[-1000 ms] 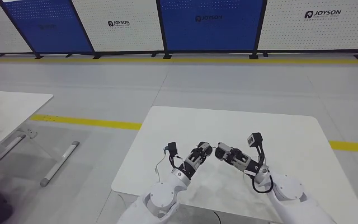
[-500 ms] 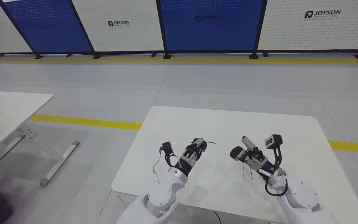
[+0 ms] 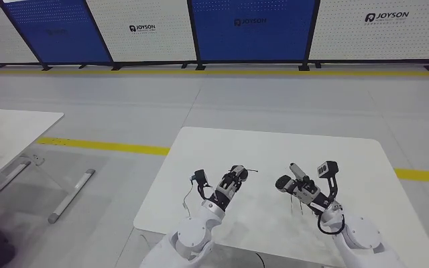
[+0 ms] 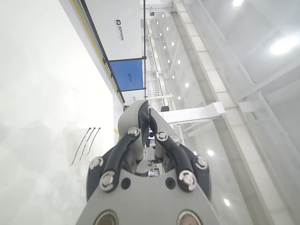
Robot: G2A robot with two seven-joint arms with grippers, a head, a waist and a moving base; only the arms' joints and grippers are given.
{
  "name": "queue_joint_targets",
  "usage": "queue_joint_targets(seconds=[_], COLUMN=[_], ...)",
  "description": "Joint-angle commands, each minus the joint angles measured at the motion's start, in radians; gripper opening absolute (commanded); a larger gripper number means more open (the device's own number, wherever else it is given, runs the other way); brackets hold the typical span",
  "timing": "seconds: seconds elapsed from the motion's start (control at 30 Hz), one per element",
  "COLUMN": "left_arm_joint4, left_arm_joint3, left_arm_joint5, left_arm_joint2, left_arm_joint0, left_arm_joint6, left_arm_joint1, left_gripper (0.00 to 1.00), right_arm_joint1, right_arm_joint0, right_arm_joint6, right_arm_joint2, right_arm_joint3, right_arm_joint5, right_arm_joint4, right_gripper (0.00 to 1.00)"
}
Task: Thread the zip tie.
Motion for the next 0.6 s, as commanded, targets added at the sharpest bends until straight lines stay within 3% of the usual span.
queue_joint_targets(seconds=[0.0,0.33,0.43,0.57], left_arm_joint4=[0.000,0.018,0.082,0.054], left_arm_joint3=[0.000,0.014,0.025,0.026], left_arm_joint5=[0.000,0.014,0.021,0.014], left_arm_joint2=[0.000,0.003,0.011,0.016], left_arm_joint0=[0.000,-0.005,-0.008,-0.001], left_arm_joint6=[0.000,-0.023,-0.048,-0.053], left_arm_joint1=[0.000,0.000,0.002,0.000], left_gripper=[0.00,0.00,0.00,0.00], right_arm_joint1=[0.000,0.000,0.000,0.000], right_arm_joint0=[0.000,0.000,0.000,0.000], right_arm_joint6=[0.000,0.000,0.000,0.000], right_arm_joint2=[0.000,0.000,0.000,0.000], right_arm_joint3=[0.000,0.000,0.000,0.000], right_arm_joint5=[0.000,0.000,0.000,0.000], right_arm_joint4=[0.000,0.000,0.000,0.000], right_gripper=[1.00,1.00,1.00,1.00])
